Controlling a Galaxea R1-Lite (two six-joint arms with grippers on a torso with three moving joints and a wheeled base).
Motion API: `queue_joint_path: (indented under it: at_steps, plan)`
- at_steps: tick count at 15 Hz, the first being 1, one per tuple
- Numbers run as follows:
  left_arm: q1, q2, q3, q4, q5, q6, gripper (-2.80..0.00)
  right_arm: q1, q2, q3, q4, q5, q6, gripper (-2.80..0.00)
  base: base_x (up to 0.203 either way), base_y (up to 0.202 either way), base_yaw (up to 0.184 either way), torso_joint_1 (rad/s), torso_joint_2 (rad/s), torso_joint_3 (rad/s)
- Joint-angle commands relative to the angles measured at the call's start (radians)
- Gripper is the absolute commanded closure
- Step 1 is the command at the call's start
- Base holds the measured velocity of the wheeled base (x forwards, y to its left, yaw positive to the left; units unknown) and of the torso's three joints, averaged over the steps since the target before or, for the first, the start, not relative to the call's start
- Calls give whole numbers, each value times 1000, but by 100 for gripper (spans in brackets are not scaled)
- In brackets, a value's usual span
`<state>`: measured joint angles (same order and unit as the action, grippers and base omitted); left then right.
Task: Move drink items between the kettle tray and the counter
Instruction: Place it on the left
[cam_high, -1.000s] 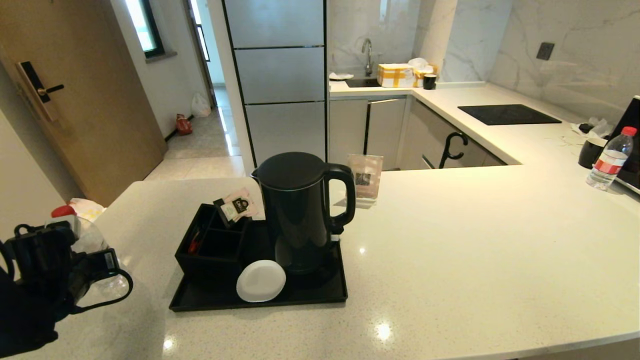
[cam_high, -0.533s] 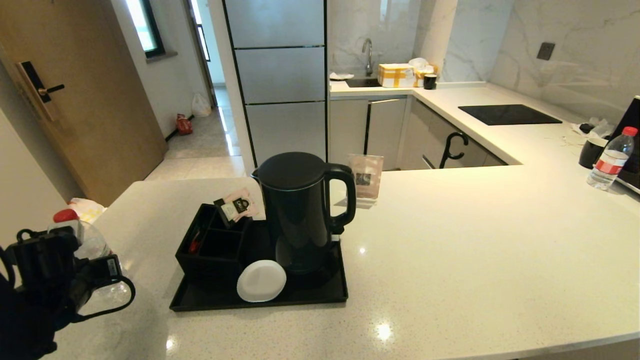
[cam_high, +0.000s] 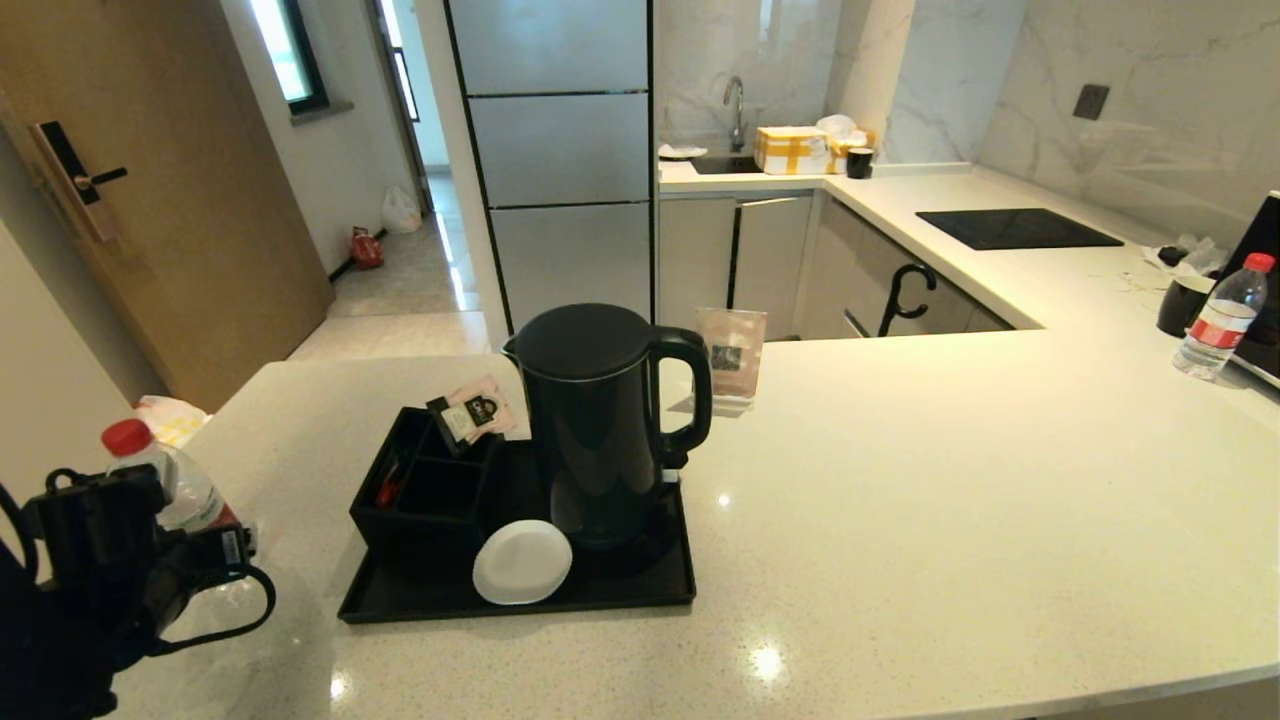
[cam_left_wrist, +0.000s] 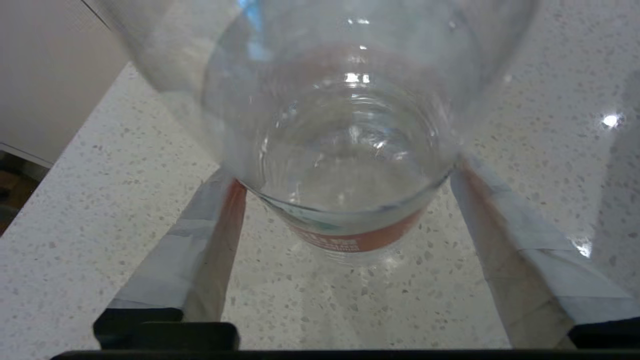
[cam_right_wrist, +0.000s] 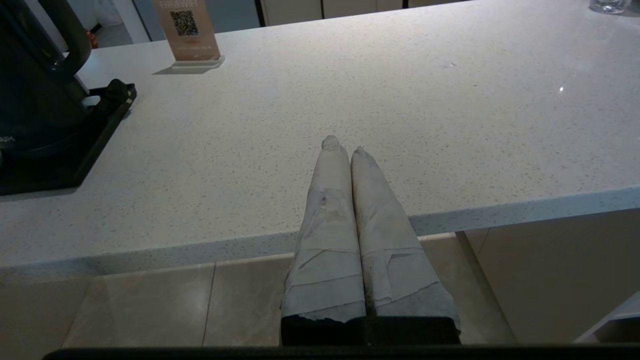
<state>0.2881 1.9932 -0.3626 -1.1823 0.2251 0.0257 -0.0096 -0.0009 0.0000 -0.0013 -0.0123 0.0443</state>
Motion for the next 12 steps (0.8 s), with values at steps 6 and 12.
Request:
queue_joint_path:
  at_steps: [6,12]
  plan:
    - [-9,-82,88,-62,-6,6,-280,0,1,0,0,0,0,0,0,0,0,0,0,0]
    - [-55,-170,161,-40,-8,8,-280,-1,1,0,0,0,0,0,0,0,0,0,0,0]
